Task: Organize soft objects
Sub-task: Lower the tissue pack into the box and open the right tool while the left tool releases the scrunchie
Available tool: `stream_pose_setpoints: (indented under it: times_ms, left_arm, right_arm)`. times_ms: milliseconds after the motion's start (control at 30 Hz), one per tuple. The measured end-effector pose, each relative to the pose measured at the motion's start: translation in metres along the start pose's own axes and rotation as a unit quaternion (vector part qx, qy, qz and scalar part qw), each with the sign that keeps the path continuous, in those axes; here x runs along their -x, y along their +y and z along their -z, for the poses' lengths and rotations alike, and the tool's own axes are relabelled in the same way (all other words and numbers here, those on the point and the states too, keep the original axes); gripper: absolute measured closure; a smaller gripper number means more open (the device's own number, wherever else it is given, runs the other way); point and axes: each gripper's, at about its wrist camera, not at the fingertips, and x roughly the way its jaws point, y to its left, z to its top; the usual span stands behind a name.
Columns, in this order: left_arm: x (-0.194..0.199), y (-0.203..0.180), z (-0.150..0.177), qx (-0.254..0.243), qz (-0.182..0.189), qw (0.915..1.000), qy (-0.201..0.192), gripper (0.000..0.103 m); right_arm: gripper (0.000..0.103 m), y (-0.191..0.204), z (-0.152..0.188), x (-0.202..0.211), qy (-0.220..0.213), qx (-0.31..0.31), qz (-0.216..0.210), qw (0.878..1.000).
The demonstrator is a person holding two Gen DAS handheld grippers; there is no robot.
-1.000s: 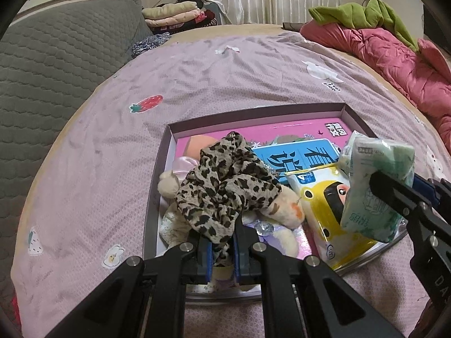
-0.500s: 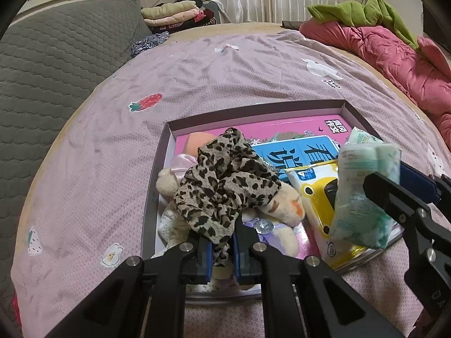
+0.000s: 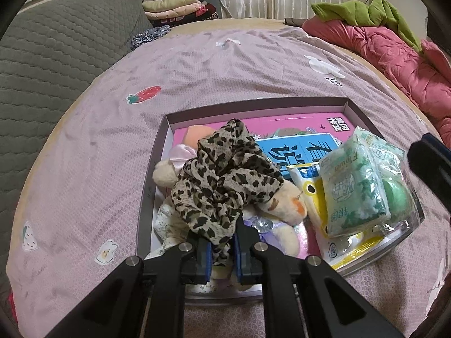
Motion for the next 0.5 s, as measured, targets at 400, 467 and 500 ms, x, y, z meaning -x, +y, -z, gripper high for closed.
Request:
stream_pose_setpoints:
  times_ms: [400,467,500]
  left_arm:
    - [0.0041,0.003,0.0001,0.013,0.011,0.9999,0.003,0.089]
    - [0.0041,0.0027,0.0,0.014,0.011,0.9998,0.005,0.089]
    - [0.0046,0.0026,0.0001,0.014,0.012,0.9998,0.005,0.089]
  right_arm:
    - [0.034,-0.0079,0.0008,-0.0027,0.006,-0.007,0.013,1.0]
    - [0.034,-0.0093,0.0014,-0.0033,0.008,-0.009,0.015,1.0]
    - [0.034,-0.0097,0.0016,-0.0036,0.009,-0.01,0.015,1.0]
